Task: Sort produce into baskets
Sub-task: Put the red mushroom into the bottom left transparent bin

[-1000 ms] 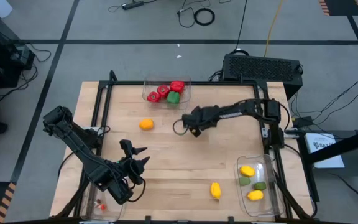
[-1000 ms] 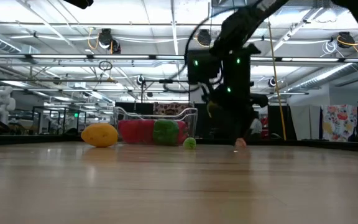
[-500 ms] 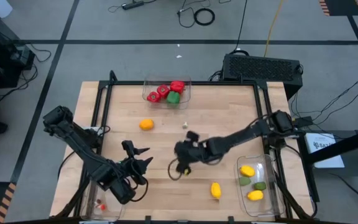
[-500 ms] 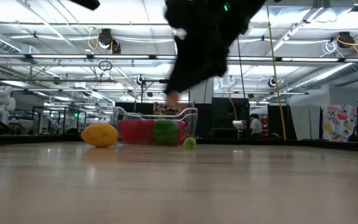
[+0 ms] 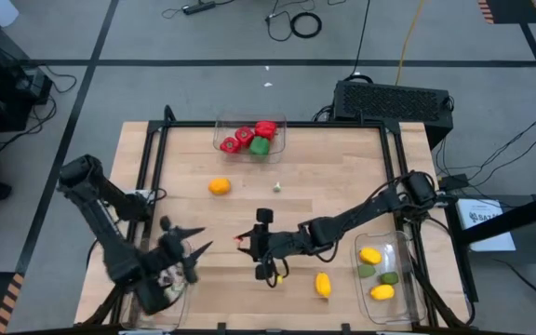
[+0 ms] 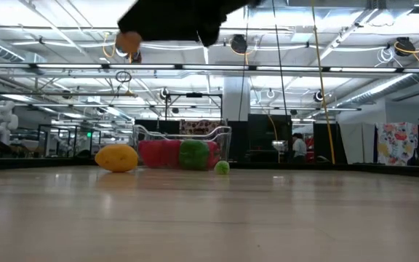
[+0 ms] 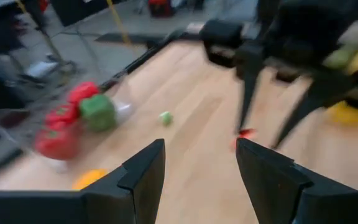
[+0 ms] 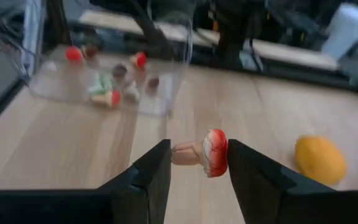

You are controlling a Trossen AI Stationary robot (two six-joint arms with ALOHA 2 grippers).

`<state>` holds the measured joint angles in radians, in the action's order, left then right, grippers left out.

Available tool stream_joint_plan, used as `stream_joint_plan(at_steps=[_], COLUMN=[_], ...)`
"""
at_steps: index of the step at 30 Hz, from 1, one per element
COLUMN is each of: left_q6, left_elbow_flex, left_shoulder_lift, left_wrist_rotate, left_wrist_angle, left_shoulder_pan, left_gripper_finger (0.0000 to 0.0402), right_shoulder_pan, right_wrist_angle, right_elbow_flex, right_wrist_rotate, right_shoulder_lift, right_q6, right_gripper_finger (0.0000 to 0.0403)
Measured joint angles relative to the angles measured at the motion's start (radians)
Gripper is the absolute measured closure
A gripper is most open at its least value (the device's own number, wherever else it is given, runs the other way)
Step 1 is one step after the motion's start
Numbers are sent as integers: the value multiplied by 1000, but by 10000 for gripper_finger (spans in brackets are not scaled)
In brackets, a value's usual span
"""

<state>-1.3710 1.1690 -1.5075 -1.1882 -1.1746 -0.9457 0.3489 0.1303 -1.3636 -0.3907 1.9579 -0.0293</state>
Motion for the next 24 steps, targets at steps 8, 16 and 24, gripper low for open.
stream_joint_plan(at_steps=[8,16,24], left_q6=[-423,-363,-27], left_elbow_flex=[-131,-162,-162], left_shoulder_lift=[7,5,4], left_wrist_rotate=[-122,-170,-204], left_wrist_angle=[97,368,735], left_shoulder_pan=[-155,-163,-122], left_gripper_finger=[197,197,183], right_shoulder_pan=[14,32,35], right_wrist_angle=[192,290,308], right_elbow_flex=[0,0,0], right_wrist_rotate=[4,4,0], right_shoulder_lift=[0,0,0], right_q6=[178,335,398], right_gripper_finger=[254,254,254])
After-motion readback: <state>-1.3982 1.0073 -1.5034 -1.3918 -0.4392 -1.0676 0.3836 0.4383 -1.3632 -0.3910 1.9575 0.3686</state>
